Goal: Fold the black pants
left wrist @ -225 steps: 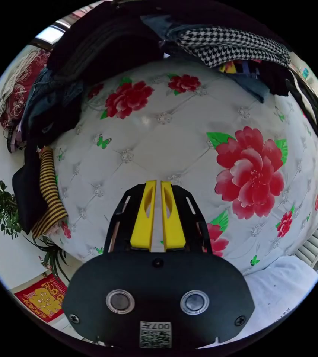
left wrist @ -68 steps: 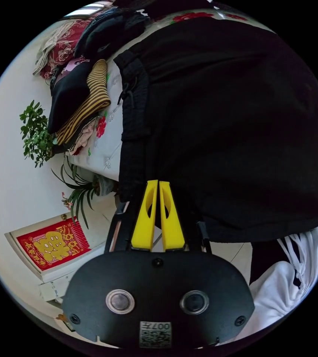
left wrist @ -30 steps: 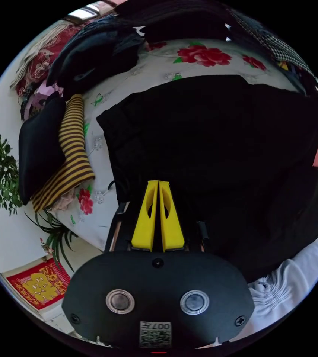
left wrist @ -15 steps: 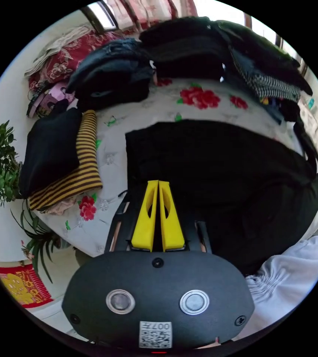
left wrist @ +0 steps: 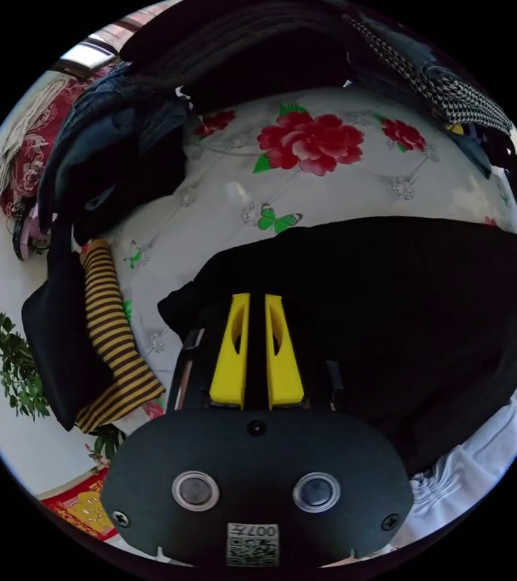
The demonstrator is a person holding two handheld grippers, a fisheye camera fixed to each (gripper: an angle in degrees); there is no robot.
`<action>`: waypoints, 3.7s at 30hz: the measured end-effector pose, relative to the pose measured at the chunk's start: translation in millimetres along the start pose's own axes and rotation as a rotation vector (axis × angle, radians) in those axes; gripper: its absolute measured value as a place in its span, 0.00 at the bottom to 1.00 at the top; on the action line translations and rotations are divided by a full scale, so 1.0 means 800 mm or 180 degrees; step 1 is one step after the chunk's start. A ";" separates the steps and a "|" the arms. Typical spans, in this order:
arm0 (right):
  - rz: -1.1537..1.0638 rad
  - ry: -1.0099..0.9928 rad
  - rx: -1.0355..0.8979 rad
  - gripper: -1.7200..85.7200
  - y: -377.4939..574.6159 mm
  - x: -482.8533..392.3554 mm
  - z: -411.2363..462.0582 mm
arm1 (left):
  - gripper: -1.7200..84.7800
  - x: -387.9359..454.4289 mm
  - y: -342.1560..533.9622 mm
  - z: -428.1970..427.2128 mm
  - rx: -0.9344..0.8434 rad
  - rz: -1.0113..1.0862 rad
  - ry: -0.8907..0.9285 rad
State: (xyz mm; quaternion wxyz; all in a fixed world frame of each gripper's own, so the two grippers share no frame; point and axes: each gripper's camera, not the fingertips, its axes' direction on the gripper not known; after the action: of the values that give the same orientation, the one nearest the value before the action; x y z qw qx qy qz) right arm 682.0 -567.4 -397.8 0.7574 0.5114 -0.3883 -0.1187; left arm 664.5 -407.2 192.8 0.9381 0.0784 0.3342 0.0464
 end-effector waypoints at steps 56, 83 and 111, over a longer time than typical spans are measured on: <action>0.1301 -0.1833 0.2220 0.02 0.370 0.150 -0.576 | 0.01 -0.260 0.675 -0.218 0.2300 -0.2957 0.2980; 0.1659 0.0012 0.0951 0.08 0.034 0.148 -0.415 | 0.06 -0.328 0.243 -0.136 0.1486 -0.3201 0.2643; 0.2469 -0.1093 0.2010 0.02 0.366 0.351 -0.403 | 0.12 -0.260 0.294 -0.042 0.0587 -0.2965 0.1433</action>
State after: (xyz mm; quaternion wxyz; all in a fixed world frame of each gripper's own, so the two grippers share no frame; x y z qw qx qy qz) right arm 1035.4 -377.6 -69.8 0.4802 0.5066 -0.6843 0.2109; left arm 474.6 -200.9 337.7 0.7534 -0.0081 0.5296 -0.3895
